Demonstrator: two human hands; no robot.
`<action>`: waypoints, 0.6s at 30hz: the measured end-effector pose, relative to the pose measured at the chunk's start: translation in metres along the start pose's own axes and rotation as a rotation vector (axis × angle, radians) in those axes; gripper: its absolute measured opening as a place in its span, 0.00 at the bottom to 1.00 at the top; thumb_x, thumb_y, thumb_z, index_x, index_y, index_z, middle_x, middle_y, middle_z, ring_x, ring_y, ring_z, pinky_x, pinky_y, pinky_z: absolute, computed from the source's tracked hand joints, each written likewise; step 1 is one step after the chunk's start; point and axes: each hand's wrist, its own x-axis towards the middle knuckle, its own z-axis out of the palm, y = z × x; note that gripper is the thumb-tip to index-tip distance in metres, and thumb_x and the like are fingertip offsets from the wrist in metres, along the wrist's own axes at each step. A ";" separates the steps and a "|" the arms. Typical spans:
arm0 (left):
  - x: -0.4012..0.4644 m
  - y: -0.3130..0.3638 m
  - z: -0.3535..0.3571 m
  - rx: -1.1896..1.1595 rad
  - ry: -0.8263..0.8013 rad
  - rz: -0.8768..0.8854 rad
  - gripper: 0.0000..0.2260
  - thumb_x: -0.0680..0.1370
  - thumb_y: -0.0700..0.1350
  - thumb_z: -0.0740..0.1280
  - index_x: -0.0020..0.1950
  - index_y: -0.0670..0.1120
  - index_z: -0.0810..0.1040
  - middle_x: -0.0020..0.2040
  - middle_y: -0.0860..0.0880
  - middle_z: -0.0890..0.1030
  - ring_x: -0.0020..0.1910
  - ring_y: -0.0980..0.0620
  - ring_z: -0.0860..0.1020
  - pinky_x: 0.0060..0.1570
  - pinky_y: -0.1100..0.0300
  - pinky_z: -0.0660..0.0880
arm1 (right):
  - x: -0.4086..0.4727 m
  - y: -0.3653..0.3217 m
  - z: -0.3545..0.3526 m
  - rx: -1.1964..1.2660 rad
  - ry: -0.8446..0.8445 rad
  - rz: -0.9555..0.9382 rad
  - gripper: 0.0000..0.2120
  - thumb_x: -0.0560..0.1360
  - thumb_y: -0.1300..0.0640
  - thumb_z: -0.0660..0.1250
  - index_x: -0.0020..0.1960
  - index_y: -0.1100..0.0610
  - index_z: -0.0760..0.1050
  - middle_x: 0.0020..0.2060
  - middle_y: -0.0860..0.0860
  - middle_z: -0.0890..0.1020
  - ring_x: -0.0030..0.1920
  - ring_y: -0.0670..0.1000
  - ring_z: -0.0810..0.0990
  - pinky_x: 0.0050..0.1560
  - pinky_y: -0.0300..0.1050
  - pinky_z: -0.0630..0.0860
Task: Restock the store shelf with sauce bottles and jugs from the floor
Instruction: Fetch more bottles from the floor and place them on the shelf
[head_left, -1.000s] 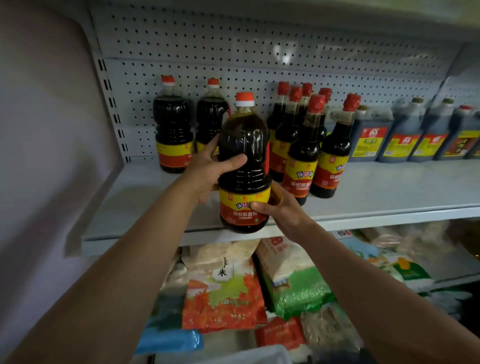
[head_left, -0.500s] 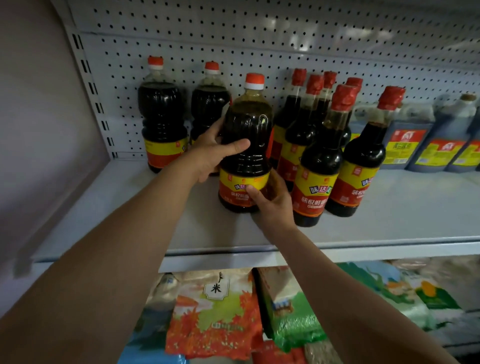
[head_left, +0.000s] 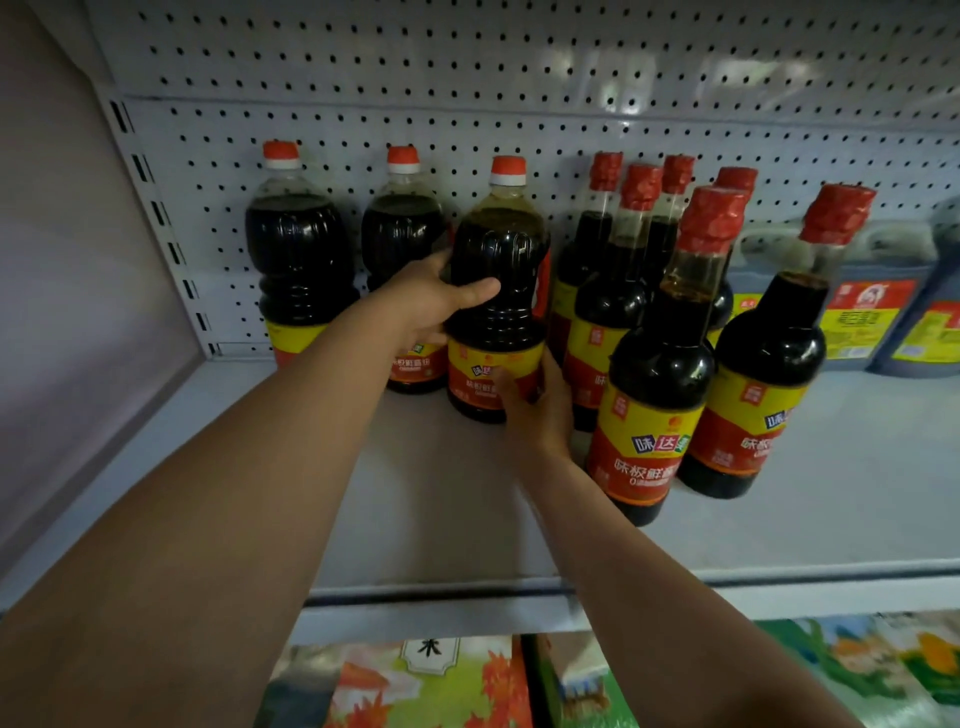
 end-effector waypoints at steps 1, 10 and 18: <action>0.003 0.002 0.001 0.022 0.006 -0.006 0.32 0.76 0.50 0.73 0.77 0.56 0.63 0.73 0.48 0.71 0.68 0.43 0.74 0.59 0.50 0.75 | 0.002 0.002 0.002 0.009 0.010 0.003 0.27 0.79 0.56 0.71 0.76 0.47 0.68 0.71 0.43 0.75 0.72 0.45 0.71 0.72 0.55 0.72; 0.027 0.006 0.010 0.116 0.134 -0.012 0.30 0.77 0.54 0.72 0.76 0.50 0.67 0.71 0.45 0.74 0.66 0.43 0.76 0.61 0.48 0.77 | 0.032 0.015 0.018 -0.121 0.046 0.062 0.33 0.79 0.51 0.70 0.80 0.46 0.62 0.76 0.47 0.69 0.77 0.52 0.66 0.75 0.59 0.66; 0.027 -0.007 0.028 0.276 0.263 0.069 0.26 0.80 0.60 0.64 0.76 0.51 0.67 0.73 0.45 0.71 0.71 0.42 0.69 0.61 0.53 0.68 | 0.061 0.025 0.025 -0.189 -0.030 0.141 0.34 0.78 0.48 0.70 0.80 0.43 0.58 0.77 0.48 0.68 0.77 0.55 0.66 0.75 0.62 0.66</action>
